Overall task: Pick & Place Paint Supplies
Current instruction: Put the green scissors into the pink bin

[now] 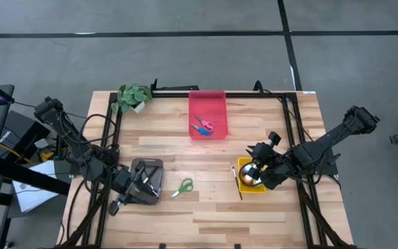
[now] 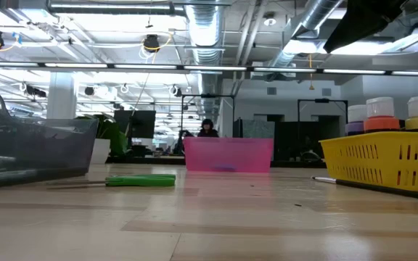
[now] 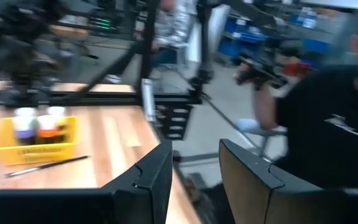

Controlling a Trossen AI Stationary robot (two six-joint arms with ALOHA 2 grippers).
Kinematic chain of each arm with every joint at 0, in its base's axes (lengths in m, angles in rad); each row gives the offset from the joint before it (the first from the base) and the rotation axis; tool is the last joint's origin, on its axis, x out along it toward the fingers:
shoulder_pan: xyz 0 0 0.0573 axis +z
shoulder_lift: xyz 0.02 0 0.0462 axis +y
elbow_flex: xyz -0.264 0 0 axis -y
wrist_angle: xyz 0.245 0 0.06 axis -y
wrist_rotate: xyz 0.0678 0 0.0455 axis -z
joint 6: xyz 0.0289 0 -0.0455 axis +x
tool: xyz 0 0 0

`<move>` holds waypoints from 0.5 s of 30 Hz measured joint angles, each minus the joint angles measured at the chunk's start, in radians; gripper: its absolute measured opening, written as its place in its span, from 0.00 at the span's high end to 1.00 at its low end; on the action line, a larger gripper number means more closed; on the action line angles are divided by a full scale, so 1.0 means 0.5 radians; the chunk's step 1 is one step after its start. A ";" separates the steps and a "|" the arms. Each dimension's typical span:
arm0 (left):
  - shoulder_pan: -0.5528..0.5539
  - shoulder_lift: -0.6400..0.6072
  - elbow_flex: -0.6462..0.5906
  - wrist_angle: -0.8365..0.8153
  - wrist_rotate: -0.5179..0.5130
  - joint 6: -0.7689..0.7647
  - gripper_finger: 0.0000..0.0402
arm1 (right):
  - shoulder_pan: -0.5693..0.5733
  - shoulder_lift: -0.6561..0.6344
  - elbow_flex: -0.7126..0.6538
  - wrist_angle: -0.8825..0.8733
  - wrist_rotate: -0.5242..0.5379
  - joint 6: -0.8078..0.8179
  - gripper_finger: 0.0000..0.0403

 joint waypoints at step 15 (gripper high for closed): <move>0.377 0.047 0.000 -0.016 -0.428 0.027 0.60 | 0.000 0.000 -0.001 0.000 0.000 -0.007 0.86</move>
